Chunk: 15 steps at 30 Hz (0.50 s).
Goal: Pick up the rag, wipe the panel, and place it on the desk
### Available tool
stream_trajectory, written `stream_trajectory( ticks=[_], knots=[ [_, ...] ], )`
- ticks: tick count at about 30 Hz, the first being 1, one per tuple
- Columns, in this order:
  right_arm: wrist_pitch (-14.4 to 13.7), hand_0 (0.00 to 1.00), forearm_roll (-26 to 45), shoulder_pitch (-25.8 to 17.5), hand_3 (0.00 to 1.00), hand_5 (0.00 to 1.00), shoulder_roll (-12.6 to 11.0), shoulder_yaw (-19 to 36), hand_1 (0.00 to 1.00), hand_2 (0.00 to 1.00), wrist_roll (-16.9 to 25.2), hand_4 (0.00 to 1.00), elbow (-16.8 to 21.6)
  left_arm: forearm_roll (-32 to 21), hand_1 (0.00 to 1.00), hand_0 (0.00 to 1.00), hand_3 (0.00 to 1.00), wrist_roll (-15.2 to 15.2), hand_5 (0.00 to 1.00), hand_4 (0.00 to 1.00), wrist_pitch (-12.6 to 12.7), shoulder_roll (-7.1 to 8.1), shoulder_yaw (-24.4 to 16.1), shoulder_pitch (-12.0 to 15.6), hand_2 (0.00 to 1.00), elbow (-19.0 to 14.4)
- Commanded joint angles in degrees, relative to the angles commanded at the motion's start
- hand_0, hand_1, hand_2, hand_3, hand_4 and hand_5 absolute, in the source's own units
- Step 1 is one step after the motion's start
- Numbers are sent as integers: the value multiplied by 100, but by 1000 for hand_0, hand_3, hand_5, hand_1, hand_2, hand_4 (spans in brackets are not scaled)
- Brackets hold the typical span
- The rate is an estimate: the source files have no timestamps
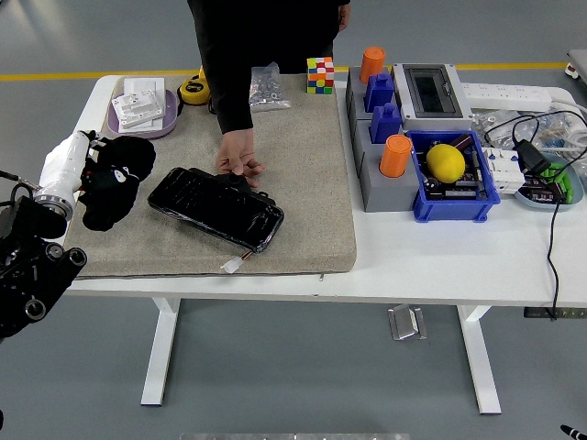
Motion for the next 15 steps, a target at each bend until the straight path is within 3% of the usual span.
stream_trajectory(
  ticks=[5,15],
  knots=[
    [11,708,2,-18,575,525,-3,-10,584,652,0,992,-3,12,166,226,327,18,2,331,13,-102,83,27,468,-32],
    [16,708,-2,-30,575,525,-19,-20,584,651,1,991,-4,-20,159,219,327,47,2,320,36,-167,450,-35,469,-29]
  ],
)
